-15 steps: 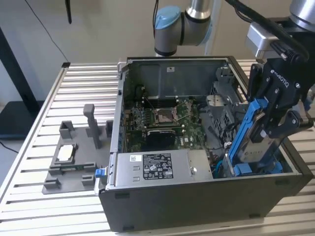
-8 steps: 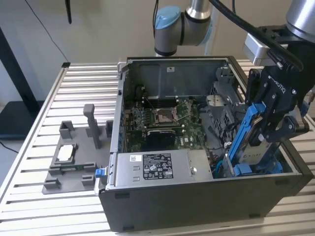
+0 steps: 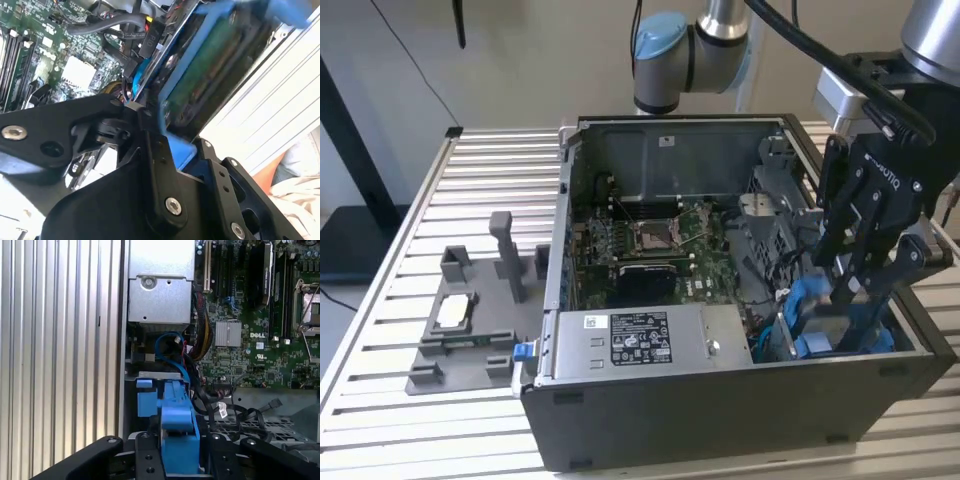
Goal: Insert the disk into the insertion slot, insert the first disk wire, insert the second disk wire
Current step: 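Insert the disk into the insertion slot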
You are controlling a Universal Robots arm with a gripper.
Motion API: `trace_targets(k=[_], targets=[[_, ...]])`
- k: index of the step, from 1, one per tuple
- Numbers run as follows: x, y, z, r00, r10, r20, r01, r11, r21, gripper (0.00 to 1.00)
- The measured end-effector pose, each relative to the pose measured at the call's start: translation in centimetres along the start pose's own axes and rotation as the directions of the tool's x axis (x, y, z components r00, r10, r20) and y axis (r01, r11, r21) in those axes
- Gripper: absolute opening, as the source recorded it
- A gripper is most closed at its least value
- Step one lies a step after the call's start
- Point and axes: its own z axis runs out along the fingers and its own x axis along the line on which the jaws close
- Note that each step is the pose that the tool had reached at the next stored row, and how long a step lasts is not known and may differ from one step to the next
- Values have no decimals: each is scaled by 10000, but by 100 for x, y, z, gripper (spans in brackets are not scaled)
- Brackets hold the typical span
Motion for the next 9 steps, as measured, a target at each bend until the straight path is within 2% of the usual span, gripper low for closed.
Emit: trace_targets(k=[1,2,9], targets=[[0,0,0,10000,0,0,0,10000,0,40],[0,0,1,10000,0,0,0,10000,0,47],[-2,0,4,10000,-1,5,1,10000,15,47]])
